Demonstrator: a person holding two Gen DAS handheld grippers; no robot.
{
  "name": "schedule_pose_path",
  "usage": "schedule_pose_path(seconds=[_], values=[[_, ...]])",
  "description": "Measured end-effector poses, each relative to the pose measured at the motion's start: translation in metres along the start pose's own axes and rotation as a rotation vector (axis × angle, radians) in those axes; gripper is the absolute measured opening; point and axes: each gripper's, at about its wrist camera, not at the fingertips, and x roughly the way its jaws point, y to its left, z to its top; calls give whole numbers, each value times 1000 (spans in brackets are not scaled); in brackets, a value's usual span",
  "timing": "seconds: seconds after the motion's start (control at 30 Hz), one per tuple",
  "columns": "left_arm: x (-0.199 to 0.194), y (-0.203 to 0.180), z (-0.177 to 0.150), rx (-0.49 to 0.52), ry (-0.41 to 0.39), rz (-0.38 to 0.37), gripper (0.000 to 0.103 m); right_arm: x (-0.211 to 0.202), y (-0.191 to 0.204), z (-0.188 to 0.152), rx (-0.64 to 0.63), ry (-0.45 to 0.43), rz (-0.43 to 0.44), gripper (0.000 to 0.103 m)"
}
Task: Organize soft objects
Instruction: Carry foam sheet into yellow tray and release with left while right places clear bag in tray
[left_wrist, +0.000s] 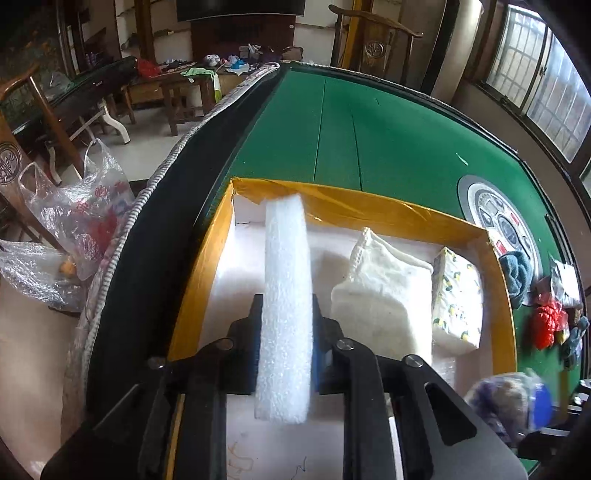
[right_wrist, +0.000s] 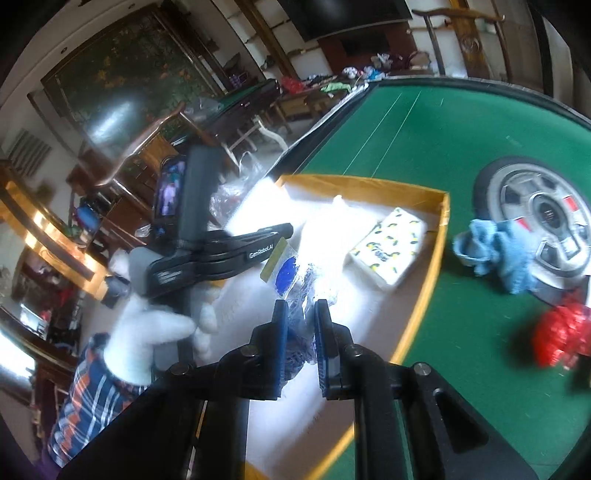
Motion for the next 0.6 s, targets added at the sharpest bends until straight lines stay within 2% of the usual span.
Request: schedule_pose_path(seconds=[0.03,0.13,0.2,0.27,0.3,0.33,0.43,0.53,0.6], values=[[-5,1,0,-8,-8,2,31,9,-3,3,12,10,4,13],[-24,5,-2,-17,-43,-1,34,29,-15,8,58,46,11,13],[-39,5,-5,-14,-70,31,36,41,-25,10,83,66,-2,13],[-55,3,-9,1,-104,87,49,46,-32,8,92,76,-20,14],[-63,1,-12,9,-128,119,59,46,-34,7,91,76,-43,15],[-72,-1,-16,19,-157,149,64,45,-35,7,90,72,-64,16],[-92,-7,-23,45,-226,214,66,37,-33,5,56,63,-113,19],[-105,-11,-32,47,-253,238,68,23,-21,4,8,37,-124,26],[-112,-18,-38,60,-264,256,68,11,-13,3,-18,10,-118,41]])
